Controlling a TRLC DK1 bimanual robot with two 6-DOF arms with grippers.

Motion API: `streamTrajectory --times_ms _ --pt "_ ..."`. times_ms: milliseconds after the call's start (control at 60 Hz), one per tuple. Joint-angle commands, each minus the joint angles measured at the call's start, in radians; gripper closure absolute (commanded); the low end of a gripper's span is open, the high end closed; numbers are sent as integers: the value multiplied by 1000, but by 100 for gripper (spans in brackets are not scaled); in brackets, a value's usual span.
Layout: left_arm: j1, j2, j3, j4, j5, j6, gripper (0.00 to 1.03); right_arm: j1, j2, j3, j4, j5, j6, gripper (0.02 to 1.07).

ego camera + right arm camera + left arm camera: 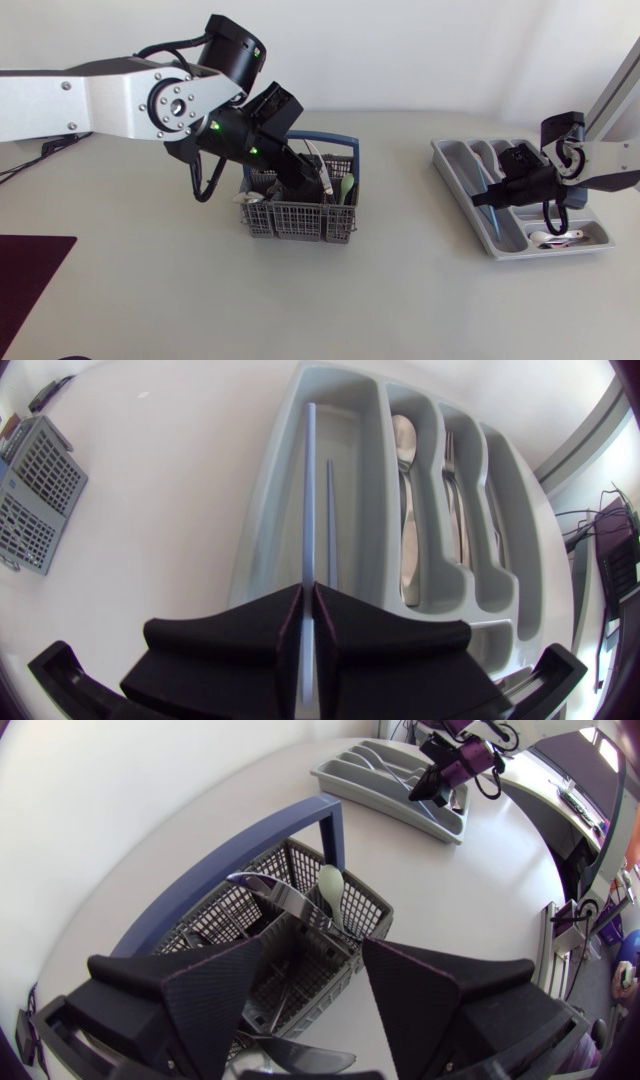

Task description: Sort the cutlery from the basket into the organizer compartments.

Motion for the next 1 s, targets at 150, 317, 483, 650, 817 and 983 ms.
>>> streamTrajectory --times_ms 150,317,483,650,817,983 --pt "-18 44 -46 75 -47 -10 34 1 80 45 20 22 47 89" --pt "-33 74 -77 145 -117 -10 34 2 68 19 32 23 50 60" --pt "-47 98 -103 227 -156 -13 34 7 -18 -40 48 23 45 28" --pt "-59 136 -99 282 -171 -25 34 7 -99 -91 51 22 38 21" --pt "-68 166 -92 320 -176 -31 34 7 -151 -129 57 14 30 20" --pt "-88 173 -109 354 -228 -33 34 5 -191 -163 58 4 25 20"
